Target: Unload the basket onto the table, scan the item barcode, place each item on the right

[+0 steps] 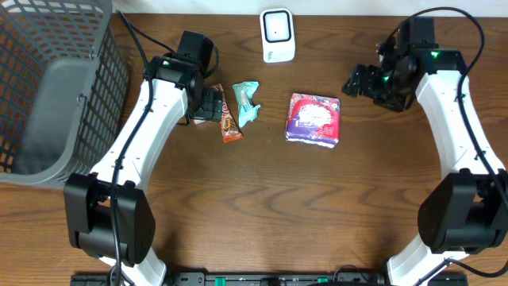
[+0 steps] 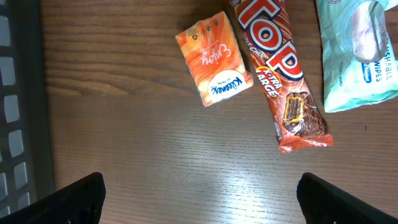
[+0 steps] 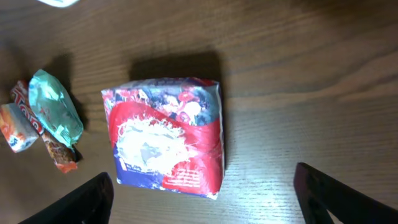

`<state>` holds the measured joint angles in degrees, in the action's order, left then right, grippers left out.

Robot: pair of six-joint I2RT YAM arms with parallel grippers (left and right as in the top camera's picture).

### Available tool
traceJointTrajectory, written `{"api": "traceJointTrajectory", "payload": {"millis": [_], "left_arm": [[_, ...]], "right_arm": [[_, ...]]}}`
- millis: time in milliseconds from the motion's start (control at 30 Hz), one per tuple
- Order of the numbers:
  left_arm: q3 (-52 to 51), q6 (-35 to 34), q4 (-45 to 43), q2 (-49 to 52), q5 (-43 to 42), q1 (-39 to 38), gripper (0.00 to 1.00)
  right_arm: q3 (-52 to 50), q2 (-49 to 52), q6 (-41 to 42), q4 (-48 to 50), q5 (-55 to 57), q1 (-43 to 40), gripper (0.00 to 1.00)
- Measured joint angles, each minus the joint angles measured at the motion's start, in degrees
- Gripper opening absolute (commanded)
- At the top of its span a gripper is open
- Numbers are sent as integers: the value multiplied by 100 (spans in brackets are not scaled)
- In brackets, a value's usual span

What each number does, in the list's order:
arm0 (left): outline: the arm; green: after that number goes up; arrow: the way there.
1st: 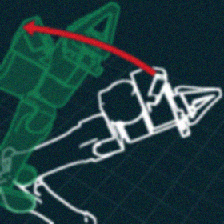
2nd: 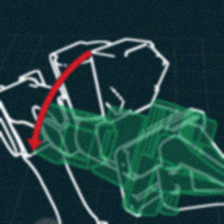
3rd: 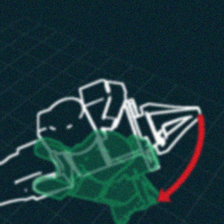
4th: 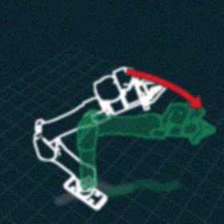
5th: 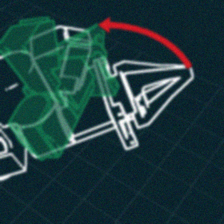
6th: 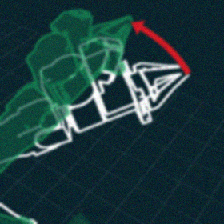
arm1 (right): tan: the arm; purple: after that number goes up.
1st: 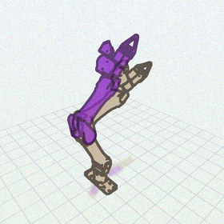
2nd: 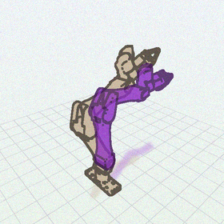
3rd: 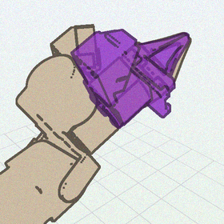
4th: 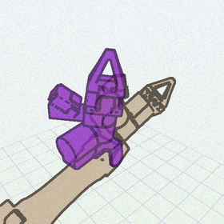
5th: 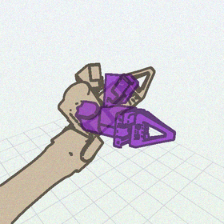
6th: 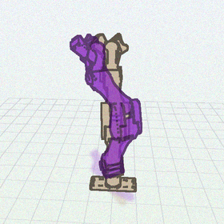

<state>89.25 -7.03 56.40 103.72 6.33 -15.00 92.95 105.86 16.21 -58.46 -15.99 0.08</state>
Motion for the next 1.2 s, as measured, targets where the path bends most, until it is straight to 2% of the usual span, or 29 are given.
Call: {"api": "traceJointTrajectory", "payload": {"millis": [300, 467, 667, 900, 1000, 1067, 1200], "left_arm": [[0, 0, 0, 0, 2, 0, 98], [0, 0, 0, 0, 0, 0, 98], [0, 0, 0, 0, 0, 0, 98], [0, 0, 0, 0, 0, 0, 98], [0, 0, -2, 0, 2, 0, 98], [0, 0, -2, 0, 0, 0, 98], [0, 0, 0, 0, 0, 0, 98]], "right_arm": [[-1158, 0, 63, 1080, -15, 4, 92], [-1816, 0, 155, 2033, -389, 4, 92], [-2389, 0, 337, 2809, -999, 4, 87], [-3071, 0, 640, 3606, -1272, 44, 87], [-3432, 0, 737, 4089, -1408, 168, 82], [-3578, 0, 813, 4271, -1471, 256, 78], [-3650, 0, 903, 4417, -1530, 367, 78]]}}
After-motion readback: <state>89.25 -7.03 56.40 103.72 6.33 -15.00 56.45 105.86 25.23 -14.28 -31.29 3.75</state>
